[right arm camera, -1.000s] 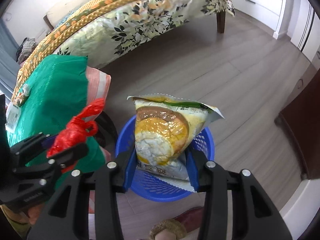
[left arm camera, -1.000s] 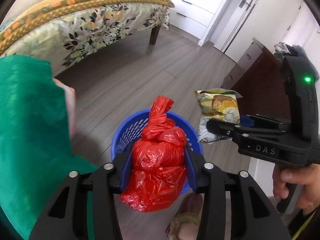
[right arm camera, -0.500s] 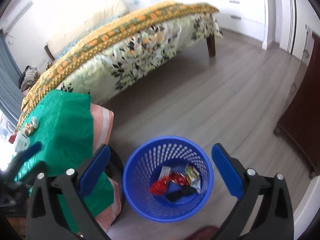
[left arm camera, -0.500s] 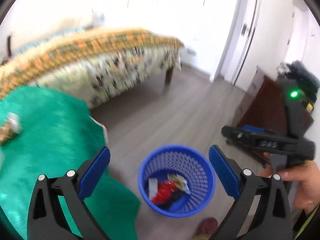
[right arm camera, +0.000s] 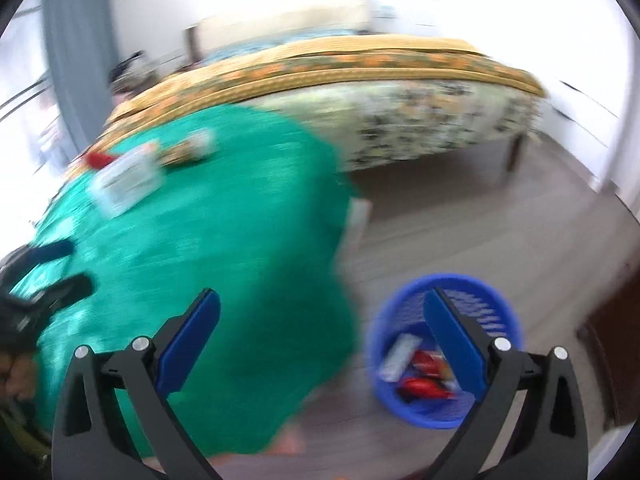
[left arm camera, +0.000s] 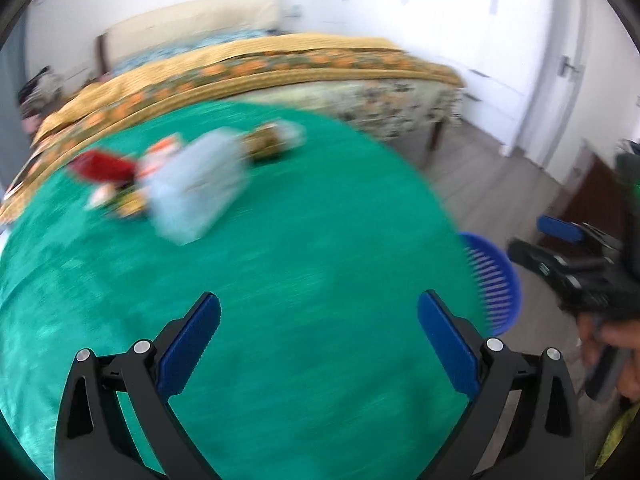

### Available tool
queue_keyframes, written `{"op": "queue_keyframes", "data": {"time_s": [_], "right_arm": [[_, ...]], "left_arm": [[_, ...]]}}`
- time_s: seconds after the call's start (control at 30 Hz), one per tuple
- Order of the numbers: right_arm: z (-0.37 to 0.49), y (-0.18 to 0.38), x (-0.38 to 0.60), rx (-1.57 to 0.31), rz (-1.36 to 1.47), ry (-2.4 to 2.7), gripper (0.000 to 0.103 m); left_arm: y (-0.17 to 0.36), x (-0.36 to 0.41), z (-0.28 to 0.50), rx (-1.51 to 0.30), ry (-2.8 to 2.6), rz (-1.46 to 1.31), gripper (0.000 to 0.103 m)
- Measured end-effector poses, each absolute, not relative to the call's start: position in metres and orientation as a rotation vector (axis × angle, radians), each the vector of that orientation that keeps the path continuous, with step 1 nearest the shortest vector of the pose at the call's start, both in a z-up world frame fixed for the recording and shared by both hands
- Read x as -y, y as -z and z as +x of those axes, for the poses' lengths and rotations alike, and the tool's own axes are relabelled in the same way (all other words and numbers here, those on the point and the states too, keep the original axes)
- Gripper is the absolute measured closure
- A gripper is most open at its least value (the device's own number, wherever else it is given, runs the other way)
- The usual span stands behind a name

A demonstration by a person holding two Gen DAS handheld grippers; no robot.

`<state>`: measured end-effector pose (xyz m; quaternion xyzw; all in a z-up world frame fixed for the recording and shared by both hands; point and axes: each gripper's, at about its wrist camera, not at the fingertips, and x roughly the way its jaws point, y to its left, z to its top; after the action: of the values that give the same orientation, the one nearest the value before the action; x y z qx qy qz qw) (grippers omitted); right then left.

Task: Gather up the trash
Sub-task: 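Move both tools back over the table toward the remaining trash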

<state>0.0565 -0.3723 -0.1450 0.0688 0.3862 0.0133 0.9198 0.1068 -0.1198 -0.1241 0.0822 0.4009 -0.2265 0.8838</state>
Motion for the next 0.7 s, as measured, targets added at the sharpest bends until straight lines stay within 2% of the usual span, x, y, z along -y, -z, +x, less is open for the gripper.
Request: {"op": "queue_keyframes", "data": {"time_s": [0.3,0.7], "right_arm": [[0.103,0.151,0.241,-0.868,0.013,-0.192,0.005],[0.144,0.168,0.210,-0.926,-0.048,-0.170,0.005]], "left_arm": [[0.135,0.014,0.140,-0.865,0.276,0.211,0.005],[0.155,-0.002,0.153,-0.945,0.291,0.179,0.005]]}}
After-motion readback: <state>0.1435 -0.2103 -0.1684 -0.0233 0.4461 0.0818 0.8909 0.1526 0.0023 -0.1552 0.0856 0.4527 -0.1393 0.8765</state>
